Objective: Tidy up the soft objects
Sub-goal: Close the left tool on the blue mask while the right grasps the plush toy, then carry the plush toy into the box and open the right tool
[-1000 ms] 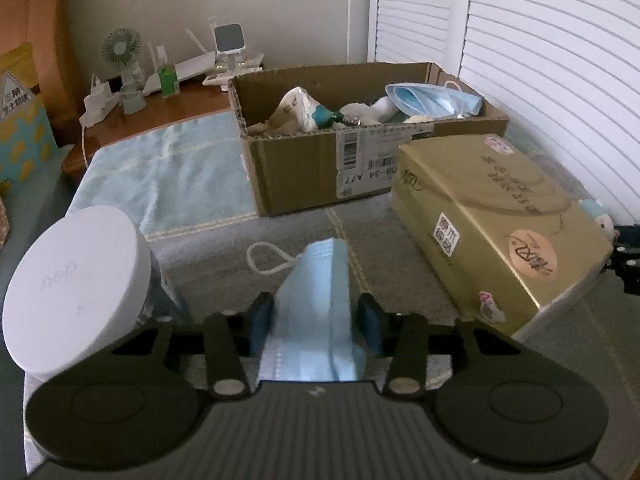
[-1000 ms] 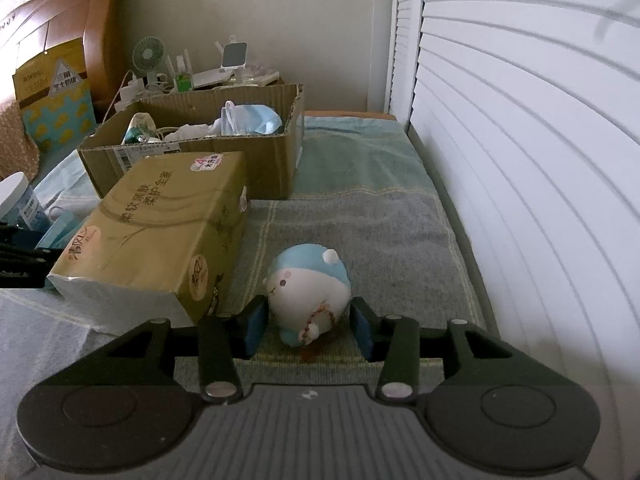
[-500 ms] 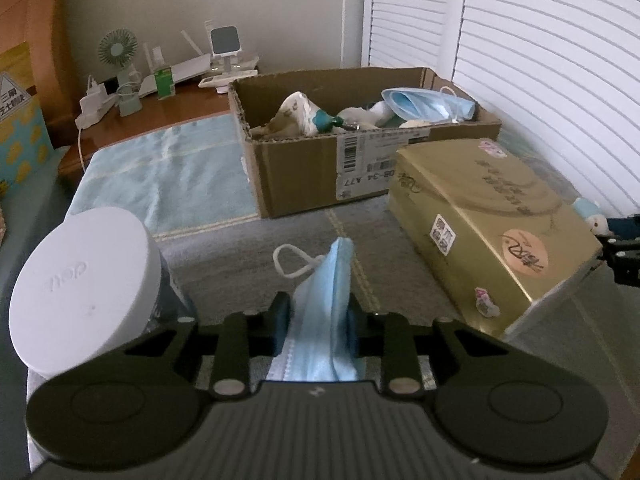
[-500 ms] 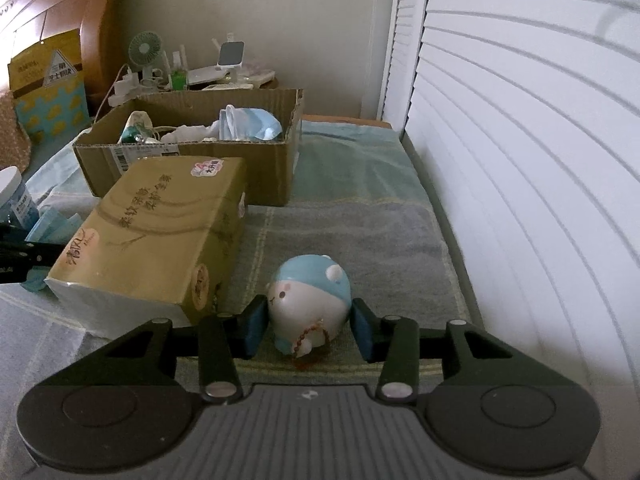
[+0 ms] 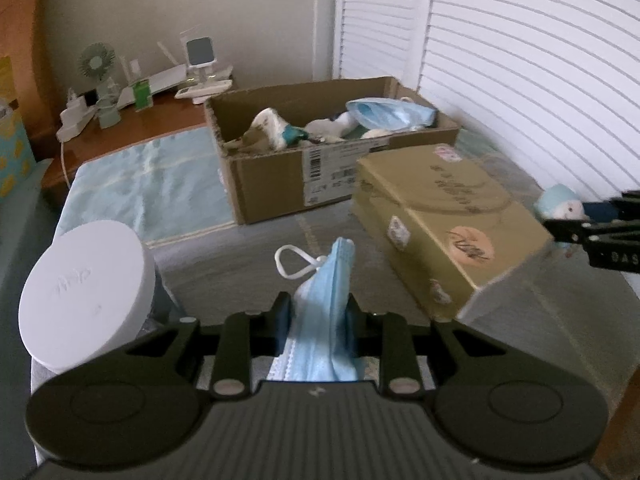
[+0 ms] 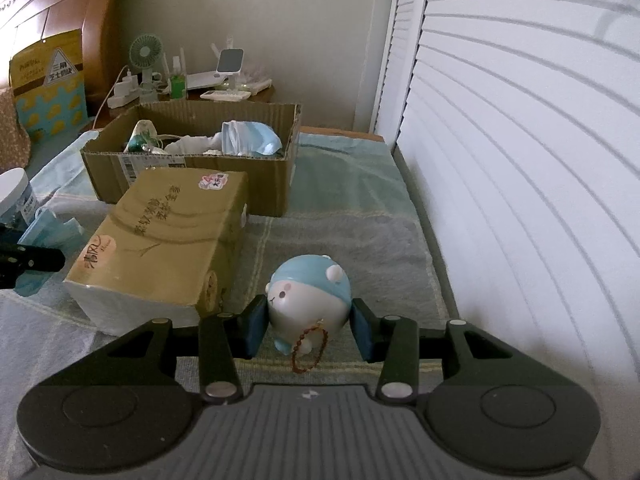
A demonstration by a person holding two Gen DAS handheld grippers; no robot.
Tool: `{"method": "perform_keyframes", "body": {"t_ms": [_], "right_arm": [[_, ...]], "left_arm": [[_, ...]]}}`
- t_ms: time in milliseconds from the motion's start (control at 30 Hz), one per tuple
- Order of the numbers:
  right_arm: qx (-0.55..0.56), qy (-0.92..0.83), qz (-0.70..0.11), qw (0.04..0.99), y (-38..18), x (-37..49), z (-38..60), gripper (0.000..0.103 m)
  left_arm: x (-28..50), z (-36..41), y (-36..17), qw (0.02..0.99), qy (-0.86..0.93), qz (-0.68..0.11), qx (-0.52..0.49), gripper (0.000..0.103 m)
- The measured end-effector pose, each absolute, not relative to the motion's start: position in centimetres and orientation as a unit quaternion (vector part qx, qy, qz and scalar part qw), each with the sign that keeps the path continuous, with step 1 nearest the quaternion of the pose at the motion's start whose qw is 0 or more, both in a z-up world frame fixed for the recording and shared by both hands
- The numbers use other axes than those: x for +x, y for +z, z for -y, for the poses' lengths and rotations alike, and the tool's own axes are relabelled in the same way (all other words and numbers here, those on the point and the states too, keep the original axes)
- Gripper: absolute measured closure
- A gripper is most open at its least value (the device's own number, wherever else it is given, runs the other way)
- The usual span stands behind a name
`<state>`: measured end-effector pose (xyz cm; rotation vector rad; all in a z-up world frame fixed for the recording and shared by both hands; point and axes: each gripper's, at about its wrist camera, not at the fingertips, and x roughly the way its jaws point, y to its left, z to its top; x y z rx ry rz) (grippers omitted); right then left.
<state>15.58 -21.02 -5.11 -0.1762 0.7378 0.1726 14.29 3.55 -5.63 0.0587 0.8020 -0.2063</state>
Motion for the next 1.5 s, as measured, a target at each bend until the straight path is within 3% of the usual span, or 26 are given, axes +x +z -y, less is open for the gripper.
{"method": "perform_keyframes", "body": {"t_ms": [867,1500], "right_arm": [[-0.145,0.099,-0.31,0.934,1.0,12.2,17.8,0.054],[-0.18,0.196,-0.288,0.92,3.4,20.5,10.9,0.054]], "left_arm": [[9.4,-4.5,-2.0,0.917,-0.174,-0.357,0.044,0.078],[9.2,-7.2,-1.7,0.925,-0.154,-0.346,0.02,0.078]]}}
